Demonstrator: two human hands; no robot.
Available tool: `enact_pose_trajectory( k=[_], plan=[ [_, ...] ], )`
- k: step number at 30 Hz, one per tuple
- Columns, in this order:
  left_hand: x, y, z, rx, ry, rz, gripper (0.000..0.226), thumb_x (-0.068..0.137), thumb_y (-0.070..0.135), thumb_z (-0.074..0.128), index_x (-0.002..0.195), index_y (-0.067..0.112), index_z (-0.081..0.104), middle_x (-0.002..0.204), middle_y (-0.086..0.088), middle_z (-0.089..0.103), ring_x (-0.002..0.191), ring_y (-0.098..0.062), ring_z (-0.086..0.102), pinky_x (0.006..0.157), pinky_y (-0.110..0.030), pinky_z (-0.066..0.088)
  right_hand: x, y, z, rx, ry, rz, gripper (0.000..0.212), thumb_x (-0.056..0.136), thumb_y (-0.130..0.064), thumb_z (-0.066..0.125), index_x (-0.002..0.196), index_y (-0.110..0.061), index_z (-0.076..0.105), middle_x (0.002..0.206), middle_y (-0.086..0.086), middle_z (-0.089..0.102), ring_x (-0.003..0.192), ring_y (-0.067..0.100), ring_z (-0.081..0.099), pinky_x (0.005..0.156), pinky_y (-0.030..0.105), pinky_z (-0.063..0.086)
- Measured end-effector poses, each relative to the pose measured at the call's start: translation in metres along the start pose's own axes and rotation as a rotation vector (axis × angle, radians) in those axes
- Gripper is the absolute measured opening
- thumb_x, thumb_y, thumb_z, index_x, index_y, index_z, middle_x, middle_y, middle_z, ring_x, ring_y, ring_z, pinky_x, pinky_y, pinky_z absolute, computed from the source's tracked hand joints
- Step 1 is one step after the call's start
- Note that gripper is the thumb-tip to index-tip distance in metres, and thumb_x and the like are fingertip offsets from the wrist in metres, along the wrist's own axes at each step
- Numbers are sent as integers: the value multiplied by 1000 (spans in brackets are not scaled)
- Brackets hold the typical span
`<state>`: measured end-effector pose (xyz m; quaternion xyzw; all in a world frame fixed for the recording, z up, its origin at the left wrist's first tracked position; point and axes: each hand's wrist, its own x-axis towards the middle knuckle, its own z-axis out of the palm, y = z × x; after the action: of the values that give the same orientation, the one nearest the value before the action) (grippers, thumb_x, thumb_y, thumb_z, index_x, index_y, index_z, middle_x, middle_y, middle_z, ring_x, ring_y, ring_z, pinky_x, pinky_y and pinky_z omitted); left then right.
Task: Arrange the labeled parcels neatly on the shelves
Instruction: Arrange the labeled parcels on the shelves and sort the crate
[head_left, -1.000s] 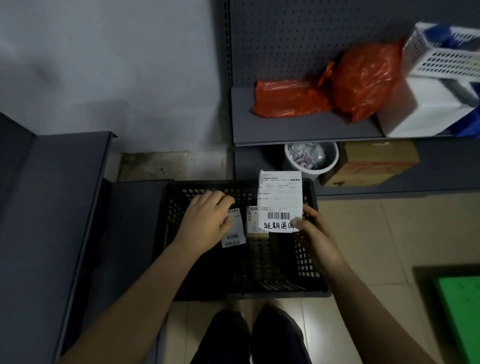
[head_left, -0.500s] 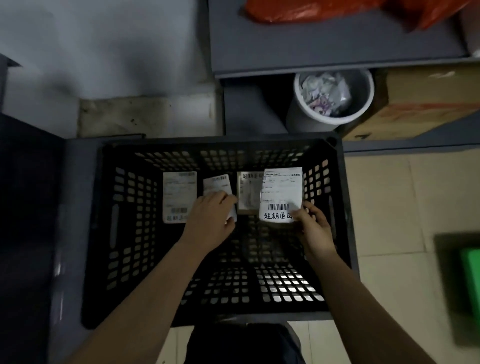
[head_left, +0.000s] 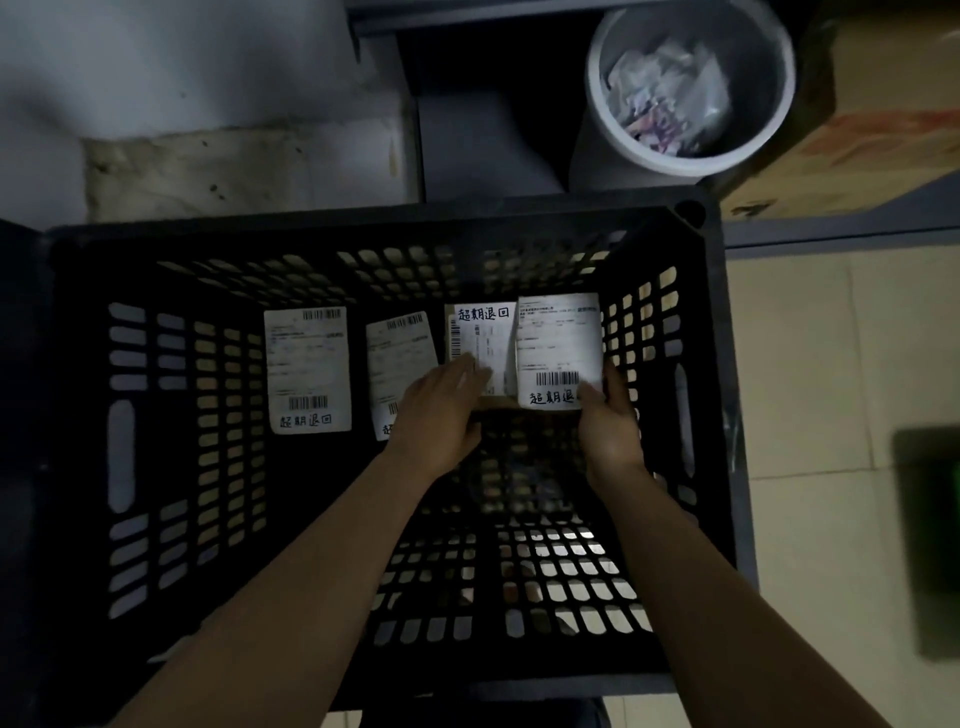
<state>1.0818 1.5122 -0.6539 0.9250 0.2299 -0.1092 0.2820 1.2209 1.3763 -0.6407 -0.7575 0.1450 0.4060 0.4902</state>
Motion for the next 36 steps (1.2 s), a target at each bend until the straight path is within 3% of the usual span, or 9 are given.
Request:
enact_pose_trajectory(
  k=[5, 8, 10, 15, 20, 23, 27, 31, 36],
  plan=[
    [0, -4, 9, -5, -7, -22, 69, 79, 12, 73, 142, 8, 46, 153, -19, 32, 135, -43, 35, 99, -56, 39, 7, 1, 2, -425, 23, -253, 54, 102, -17, 43, 153, -17, 25, 155, 8, 36, 140, 25, 37, 114, 38, 34],
    [0, -5, 13, 14, 18, -3, 70, 75, 11, 76, 140, 7, 49, 149, -22, 37, 132, -44, 39, 93, -57, 43, 7, 2, 6, -594, 1, -321, 63, 103, -17, 42, 156, -26, 10, 160, 5, 25, 138, 23, 38, 108, 30, 36],
    [1, -5, 15, 21, 29, 3, 69, 73, 9, 78, 137, 5, 52, 146, -24, 41, 127, -45, 43, 90, -58, 45, 11, 3, 9, -726, 7, -382, 62, 102, -17, 43, 155, -31, 12, 158, 11, 25, 137, 30, 39, 107, 38, 41],
    [6, -5, 17, 36, 80, 10, 61, 71, 0, 76, 129, 3, 57, 143, -24, 44, 125, -41, 44, 91, -54, 46, 18, 13, 13, -870, -19, -410, 60, 101, -20, 45, 153, -38, 19, 162, 16, -3, 150, 33, 6, 117, 47, 29],
    [15, -4, 20, 30, 117, 4, 59, 71, -2, 77, 126, 4, 56, 140, -22, 47, 127, -34, 36, 84, -54, 52, 22, 16, 11, -1063, -19, -449, 58, 103, -26, 41, 153, -42, 16, 163, 9, -11, 149, 34, 9, 114, 50, 31],
    [15, 0, 20, 52, 137, 7, 61, 66, -2, 81, 122, 2, 58, 134, -23, 52, 122, -32, 33, 80, -51, 52, 22, 11, 10, -1146, -30, -445, 63, 102, -23, 43, 153, -41, 12, 163, 9, -8, 144, 36, 23, 108, 52, 38],
    [14, 7, 9, 34, 119, 10, 56, 63, 0, 81, 116, 0, 62, 123, -23, 58, 112, -40, 55, 84, -51, 50, 8, -4, 12, -1332, 14, -451, 72, 97, -13, 51, 155, -27, 12, 161, 13, 2, 141, 34, 25, 106, 42, 40],
    [9, 18, -24, 79, 120, 31, 52, 63, 8, 84, 111, 2, 65, 105, -18, 64, 94, -37, 62, 78, -43, 49, -20, -26, 12, -1355, 25, -606, 57, 95, -15, 54, 148, -15, 31, 153, 15, 25, 136, 34, 32, 107, 40, 34],
    [-17, 40, -87, 117, 230, 69, 30, 72, 14, 77, 100, 11, 64, 90, -7, 61, 84, -29, 58, 73, -36, 42, -72, -69, 9, -1354, 30, -775, 45, 90, -10, 60, 134, -10, 51, 136, 15, 46, 124, 35, 45, 102, 42, 36]
  ],
)
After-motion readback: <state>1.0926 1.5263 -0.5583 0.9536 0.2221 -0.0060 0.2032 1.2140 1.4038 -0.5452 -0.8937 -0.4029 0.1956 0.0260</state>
